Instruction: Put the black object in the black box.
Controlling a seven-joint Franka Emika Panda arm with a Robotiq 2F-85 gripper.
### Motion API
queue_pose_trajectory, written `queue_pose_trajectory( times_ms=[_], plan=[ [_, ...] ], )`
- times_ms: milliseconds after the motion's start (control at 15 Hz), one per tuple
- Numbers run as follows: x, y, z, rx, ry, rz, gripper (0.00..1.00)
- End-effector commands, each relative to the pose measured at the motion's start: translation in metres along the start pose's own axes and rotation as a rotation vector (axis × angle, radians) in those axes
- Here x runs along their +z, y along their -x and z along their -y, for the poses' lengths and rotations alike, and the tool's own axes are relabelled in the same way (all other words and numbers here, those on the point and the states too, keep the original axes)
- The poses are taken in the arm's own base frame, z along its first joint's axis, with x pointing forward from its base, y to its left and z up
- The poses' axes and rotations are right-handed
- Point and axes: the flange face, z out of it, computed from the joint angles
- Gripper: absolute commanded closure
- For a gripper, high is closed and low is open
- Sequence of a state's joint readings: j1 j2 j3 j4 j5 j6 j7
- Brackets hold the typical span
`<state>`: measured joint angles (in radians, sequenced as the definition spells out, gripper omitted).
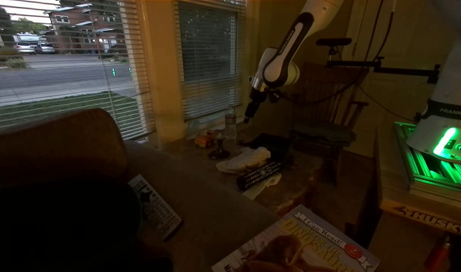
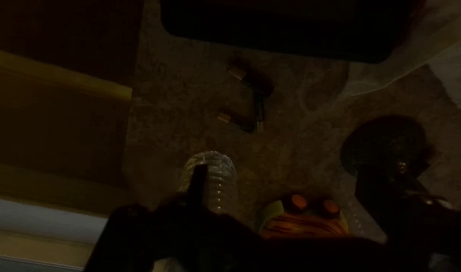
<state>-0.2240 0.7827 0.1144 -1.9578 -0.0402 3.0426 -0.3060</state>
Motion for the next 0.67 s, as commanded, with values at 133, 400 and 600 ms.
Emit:
queue_pose_trajectory(
  times_ms=[133,400,600],
  plan=[
    [0.044,0.0,-0.004,-0.083,0.004,0.054,0.0],
    [0.063,0.007,-0.012,-0.062,0.003,0.104,0.0],
    [0.071,0.007,-0.014,-0.036,-0.014,0.111,0.0]
  ],
)
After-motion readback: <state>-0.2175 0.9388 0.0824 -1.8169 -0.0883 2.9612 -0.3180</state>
